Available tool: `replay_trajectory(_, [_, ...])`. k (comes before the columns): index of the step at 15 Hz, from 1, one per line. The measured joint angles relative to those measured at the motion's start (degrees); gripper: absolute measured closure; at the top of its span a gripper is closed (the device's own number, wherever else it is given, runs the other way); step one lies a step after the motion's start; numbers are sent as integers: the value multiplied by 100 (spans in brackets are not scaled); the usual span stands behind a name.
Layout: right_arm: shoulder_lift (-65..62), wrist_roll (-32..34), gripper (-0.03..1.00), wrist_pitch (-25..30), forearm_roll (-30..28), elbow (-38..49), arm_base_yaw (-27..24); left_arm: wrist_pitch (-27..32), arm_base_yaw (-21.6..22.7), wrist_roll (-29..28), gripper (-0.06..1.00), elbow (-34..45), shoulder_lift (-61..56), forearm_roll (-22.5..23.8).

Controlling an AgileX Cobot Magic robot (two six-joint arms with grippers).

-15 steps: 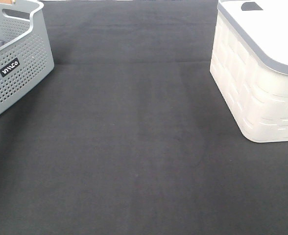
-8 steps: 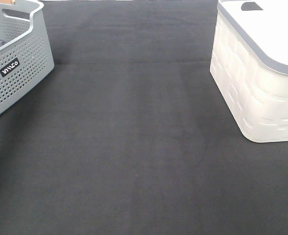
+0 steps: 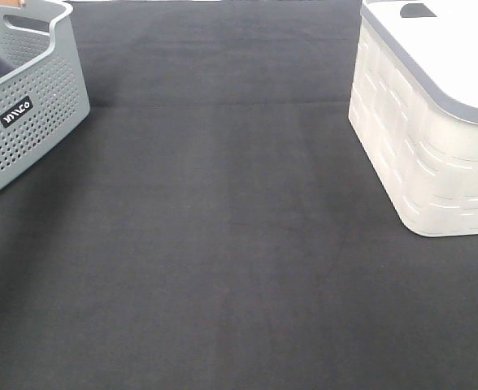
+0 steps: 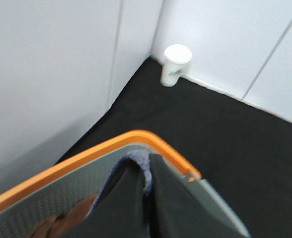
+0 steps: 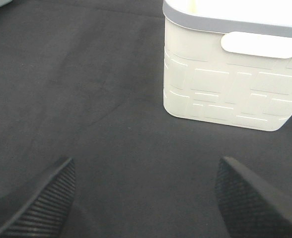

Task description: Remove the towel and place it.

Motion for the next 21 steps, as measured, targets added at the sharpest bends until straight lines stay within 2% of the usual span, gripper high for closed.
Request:
replay_trajectory(5, [0, 0, 20, 0, 0, 0, 0, -602, -481, 63, 94, -92, -344, 430])
replay_trajectory(9, [0, 11, 20, 0, 0, 0, 0, -762, -985, 155, 94, -859, -350, 613])
replay_trajectory(14, [0, 11, 20, 0, 0, 0, 0, -1117, -1627, 430, 94, -1667, -372, 630])
replay_trajectory(19, [0, 11, 20, 0, 0, 0, 0, -1346, -2315, 458, 94, -1725, -372, 539])
replay_trajectory(21, [0, 11, 20, 0, 0, 0, 0, -1261, -2750, 814, 94, -1725, -372, 504])
